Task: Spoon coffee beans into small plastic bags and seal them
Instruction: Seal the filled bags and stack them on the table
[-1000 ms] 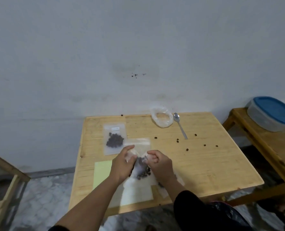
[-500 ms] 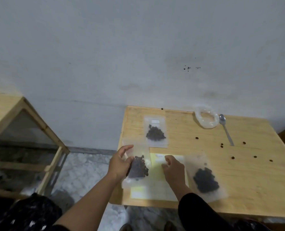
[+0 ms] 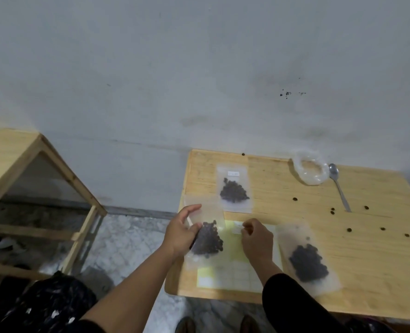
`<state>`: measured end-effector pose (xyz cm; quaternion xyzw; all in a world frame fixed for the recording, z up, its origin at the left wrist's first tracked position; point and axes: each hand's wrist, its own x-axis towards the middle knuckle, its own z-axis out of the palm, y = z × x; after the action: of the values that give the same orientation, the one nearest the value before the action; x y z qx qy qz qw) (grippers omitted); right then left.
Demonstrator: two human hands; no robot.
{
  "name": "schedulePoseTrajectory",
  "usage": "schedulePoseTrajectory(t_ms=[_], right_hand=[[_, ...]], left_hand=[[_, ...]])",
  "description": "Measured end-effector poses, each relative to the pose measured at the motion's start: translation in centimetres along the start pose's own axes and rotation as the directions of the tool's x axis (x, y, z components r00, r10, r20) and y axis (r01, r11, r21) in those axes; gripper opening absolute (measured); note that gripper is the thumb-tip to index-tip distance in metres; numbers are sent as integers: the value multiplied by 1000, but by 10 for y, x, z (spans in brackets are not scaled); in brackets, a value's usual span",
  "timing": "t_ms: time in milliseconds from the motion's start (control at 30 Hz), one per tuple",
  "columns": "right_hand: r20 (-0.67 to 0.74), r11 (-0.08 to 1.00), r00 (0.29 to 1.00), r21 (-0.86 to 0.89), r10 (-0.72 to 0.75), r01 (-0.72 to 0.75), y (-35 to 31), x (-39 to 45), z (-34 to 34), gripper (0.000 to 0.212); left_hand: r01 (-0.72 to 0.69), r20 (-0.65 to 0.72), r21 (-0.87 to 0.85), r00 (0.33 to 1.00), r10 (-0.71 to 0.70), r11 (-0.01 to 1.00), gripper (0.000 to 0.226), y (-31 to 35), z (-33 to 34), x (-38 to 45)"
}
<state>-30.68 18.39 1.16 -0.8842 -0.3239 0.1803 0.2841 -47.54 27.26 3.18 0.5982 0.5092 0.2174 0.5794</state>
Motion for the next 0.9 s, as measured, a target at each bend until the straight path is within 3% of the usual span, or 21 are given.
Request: schedulePoseTrajectory(t_ms=[167,300,600,900], right_hand=[[-183,971,981,214,-70,109,-42,3,-29,10],[-123,913,980,358,-159,193,-92,6,-59,8],[-201,888,918,252,-341,385,-136,1,-89,7],[-213,876,891,199,-400,440,-147,-6,-92,9]], left_hand=[[-99,1,-15,995,99,995,47,21,-1,6],[-205,-1,-43,979,206,978,48,53,-1,8],[-378,48,-86,922,383,922,50,104,-10,-6],[-403,26,-127,912,410,906,47,113,-16,-15]])
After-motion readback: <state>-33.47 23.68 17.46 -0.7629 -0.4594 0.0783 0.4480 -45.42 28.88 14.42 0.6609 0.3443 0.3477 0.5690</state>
